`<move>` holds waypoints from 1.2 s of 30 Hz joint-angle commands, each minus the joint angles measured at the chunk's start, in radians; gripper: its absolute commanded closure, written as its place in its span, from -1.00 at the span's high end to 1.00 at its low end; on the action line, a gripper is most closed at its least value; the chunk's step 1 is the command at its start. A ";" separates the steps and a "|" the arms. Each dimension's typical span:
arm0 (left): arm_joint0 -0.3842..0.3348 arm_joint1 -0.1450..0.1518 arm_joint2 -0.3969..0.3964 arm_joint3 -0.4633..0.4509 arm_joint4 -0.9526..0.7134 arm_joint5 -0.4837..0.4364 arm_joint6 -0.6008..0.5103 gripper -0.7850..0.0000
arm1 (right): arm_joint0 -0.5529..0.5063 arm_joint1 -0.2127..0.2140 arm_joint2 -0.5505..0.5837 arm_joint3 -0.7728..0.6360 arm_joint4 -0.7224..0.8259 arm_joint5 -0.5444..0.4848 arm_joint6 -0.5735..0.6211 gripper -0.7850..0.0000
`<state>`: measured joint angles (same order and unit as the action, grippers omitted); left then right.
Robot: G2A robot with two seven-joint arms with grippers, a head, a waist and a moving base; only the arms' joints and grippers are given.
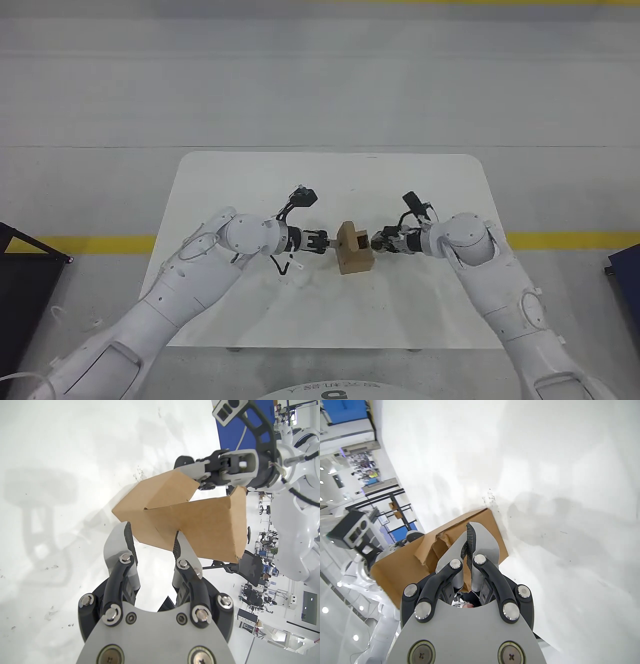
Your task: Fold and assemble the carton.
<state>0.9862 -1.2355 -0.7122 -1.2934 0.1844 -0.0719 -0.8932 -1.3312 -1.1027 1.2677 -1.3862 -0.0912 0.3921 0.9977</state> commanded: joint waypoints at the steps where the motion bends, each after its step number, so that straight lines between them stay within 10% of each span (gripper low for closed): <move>1: 0.001 0.000 -0.002 -0.001 0.000 -0.001 0.000 -0.11 | 0.021 -0.004 -0.036 0.011 -0.009 0.001 0.008 -1.00; 16: -0.005 -0.016 0.026 0.025 0.017 0.008 -0.006 -0.11 | 0.062 -0.008 -0.094 0.047 -0.001 -0.033 0.021 -1.00; 29: 0.010 -0.011 0.001 0.021 0.029 0.005 -0.003 -0.11 | -0.078 0.040 0.114 -0.021 0.136 -0.214 0.105 -1.00; 36: 0.016 -0.011 -0.007 0.015 0.032 0.006 -0.005 -0.12 | -0.101 0.052 0.115 -0.056 0.104 -0.211 0.135 -0.68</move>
<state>1.0011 -1.2463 -0.7176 -1.2782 0.2157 -0.0659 -0.8970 -1.4299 -1.0522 1.3823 -1.4387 0.0119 0.1867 1.1274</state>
